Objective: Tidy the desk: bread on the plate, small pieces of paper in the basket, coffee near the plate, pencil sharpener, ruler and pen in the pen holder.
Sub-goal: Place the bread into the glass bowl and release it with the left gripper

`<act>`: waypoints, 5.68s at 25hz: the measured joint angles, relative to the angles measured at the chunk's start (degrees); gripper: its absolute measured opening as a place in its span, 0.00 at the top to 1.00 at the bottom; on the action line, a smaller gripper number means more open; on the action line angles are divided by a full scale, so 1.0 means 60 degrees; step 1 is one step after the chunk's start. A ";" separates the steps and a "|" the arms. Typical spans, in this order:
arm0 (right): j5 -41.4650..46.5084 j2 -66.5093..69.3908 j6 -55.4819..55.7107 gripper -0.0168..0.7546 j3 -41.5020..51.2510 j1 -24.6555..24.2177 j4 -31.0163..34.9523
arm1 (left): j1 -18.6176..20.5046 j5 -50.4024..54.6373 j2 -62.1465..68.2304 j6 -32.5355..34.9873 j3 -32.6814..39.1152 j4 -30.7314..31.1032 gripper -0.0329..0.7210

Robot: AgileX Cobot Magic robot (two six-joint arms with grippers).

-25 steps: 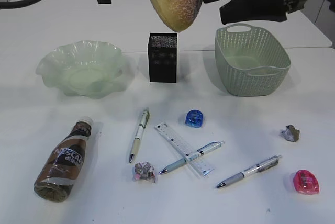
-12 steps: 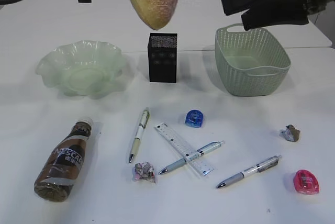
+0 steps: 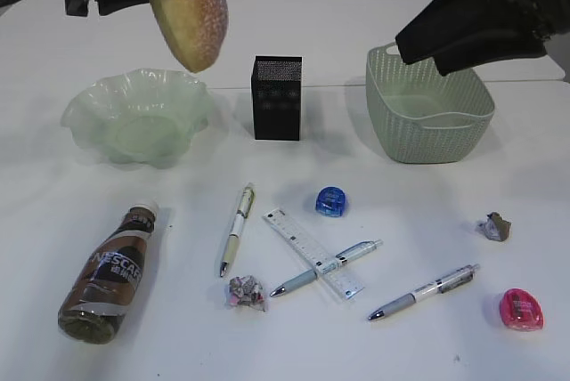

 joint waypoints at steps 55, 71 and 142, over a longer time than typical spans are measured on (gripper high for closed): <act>-0.0756 0.0051 0.0685 0.24 0.0000 0.0000 -0.1186 | -0.0669 -0.9106 0.2369 -0.1749 0.0000 0.7047 0.61; -0.0756 0.0056 0.0685 0.24 0.0000 0.0000 -0.1186 | -0.0669 -0.9369 0.2545 -0.1749 0.0000 0.6633 0.52; -0.0653 0.0056 0.0685 0.24 0.0000 0.0000 -0.1136 | -0.0669 -0.3106 0.2782 -0.3797 -0.2741 1.2111 0.23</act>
